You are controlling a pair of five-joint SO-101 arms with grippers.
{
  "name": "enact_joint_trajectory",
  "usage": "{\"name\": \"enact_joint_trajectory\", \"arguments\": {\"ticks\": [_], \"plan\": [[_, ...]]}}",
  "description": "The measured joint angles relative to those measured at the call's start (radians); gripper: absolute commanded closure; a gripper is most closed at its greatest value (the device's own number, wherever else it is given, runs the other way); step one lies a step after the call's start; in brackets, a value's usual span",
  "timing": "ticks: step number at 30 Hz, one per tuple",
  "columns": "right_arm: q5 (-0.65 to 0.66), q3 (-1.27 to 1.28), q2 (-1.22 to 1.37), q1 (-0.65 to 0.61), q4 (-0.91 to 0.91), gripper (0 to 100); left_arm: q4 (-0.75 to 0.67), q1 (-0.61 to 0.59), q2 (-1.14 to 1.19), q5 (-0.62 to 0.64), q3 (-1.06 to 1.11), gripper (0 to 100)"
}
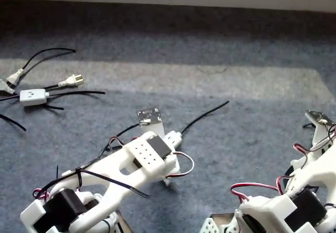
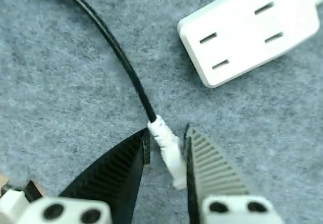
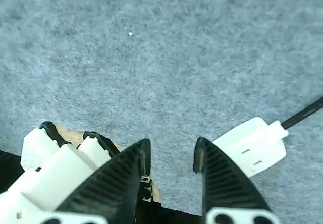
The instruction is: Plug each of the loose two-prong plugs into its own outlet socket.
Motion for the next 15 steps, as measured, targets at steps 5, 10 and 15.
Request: {"name": "enact_joint_trajectory", "arguments": {"ticks": [5, 10, 15], "plan": [[0.0, 0.0, 0.0, 0.0, 0.0, 85.0, -0.006, 0.0, 0.0, 0.0, 0.0, 99], [0.0, 0.0, 0.0, 0.0, 0.0, 85.0, -0.006, 0.0, 0.0, 0.0, 0.0, 99], [0.0, 0.0, 0.0, 0.002, 0.0, 85.0, -0.006, -0.114, 0.0, 0.0, -0.055, 99]]}}
